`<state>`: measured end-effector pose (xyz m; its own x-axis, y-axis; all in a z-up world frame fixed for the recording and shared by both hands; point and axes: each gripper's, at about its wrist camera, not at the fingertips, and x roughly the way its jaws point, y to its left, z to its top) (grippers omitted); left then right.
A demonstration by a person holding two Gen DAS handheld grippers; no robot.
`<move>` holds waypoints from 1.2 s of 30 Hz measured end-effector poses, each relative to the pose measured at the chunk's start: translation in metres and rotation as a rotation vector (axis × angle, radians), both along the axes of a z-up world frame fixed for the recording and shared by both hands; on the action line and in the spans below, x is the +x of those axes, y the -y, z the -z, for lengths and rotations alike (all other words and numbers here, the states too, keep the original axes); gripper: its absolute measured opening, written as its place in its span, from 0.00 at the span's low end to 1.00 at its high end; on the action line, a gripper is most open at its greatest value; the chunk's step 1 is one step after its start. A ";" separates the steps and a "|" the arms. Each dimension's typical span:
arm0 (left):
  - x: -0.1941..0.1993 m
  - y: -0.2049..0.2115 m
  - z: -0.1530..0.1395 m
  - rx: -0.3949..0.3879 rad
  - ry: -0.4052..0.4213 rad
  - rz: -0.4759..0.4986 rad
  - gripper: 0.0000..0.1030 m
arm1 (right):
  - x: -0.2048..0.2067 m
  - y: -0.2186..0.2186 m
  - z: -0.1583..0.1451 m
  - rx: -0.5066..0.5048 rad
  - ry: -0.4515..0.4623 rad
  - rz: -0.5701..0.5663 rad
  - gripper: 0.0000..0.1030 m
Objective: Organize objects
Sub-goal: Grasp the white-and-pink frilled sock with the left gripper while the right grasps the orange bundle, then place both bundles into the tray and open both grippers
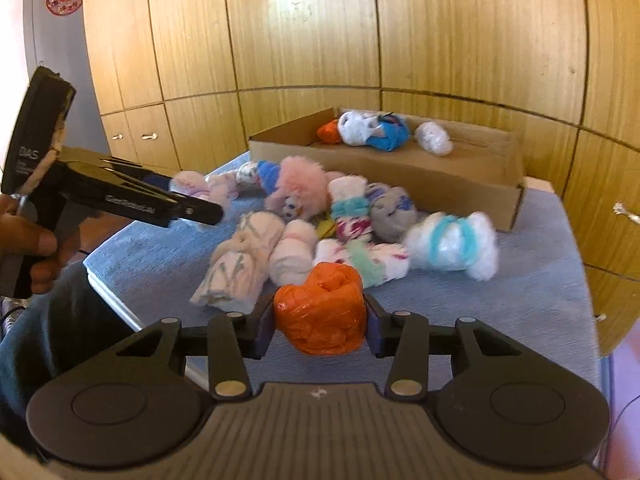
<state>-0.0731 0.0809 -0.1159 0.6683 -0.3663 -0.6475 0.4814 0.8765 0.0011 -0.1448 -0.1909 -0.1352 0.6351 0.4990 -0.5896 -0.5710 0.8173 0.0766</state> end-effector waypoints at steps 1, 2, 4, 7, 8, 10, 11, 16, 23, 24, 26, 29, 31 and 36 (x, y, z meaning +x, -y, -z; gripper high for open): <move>-0.001 0.000 -0.005 -0.003 0.005 0.004 0.67 | 0.001 0.003 -0.004 -0.001 0.009 0.003 0.40; -0.001 0.000 -0.010 -0.001 0.009 0.007 0.67 | 0.002 0.006 -0.009 -0.002 0.016 0.005 0.40; -0.001 0.001 -0.020 -0.004 0.011 0.017 0.67 | 0.005 0.012 -0.019 -0.010 0.035 0.012 0.40; 0.003 0.006 -0.038 0.005 0.029 0.040 0.67 | 0.015 0.021 -0.037 -0.027 0.077 0.020 0.40; 0.005 0.009 -0.045 0.006 0.037 0.046 0.67 | 0.020 0.025 -0.044 -0.029 0.090 0.026 0.40; 0.012 0.014 -0.057 -0.009 0.038 0.060 0.67 | 0.030 0.031 -0.057 -0.027 0.112 0.036 0.40; 0.017 0.017 -0.064 -0.020 0.035 0.067 0.67 | 0.037 0.035 -0.064 -0.025 0.123 0.043 0.40; 0.045 0.046 -0.091 -0.021 0.052 0.120 0.68 | 0.069 0.044 -0.091 -0.047 0.177 0.052 0.40; 0.107 0.113 -0.116 -0.045 0.052 0.197 0.68 | 0.127 0.049 -0.108 -0.050 0.188 0.055 0.40; 0.114 0.124 -0.117 -0.038 0.057 0.205 0.68 | 0.135 0.049 -0.109 -0.054 0.187 0.055 0.40; 0.132 0.143 -0.117 -0.033 0.047 0.220 0.68 | 0.152 0.049 -0.111 -0.063 0.185 0.053 0.40; 0.157 0.168 -0.114 -0.033 0.009 0.229 0.68 | 0.175 0.049 -0.113 -0.077 0.170 0.048 0.40; 0.171 0.183 -0.108 -0.018 -0.012 0.243 0.68 | 0.190 0.048 -0.110 -0.093 0.156 0.041 0.40; 0.200 0.210 -0.085 0.023 -0.058 0.261 0.68 | 0.220 0.046 -0.095 -0.123 0.114 0.039 0.40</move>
<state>0.1267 -0.1293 -0.0304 0.5145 -0.5060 -0.6923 0.6913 0.7224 -0.0142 0.0749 -0.2369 -0.0405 0.7192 0.4014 -0.5672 -0.5379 0.8383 -0.0887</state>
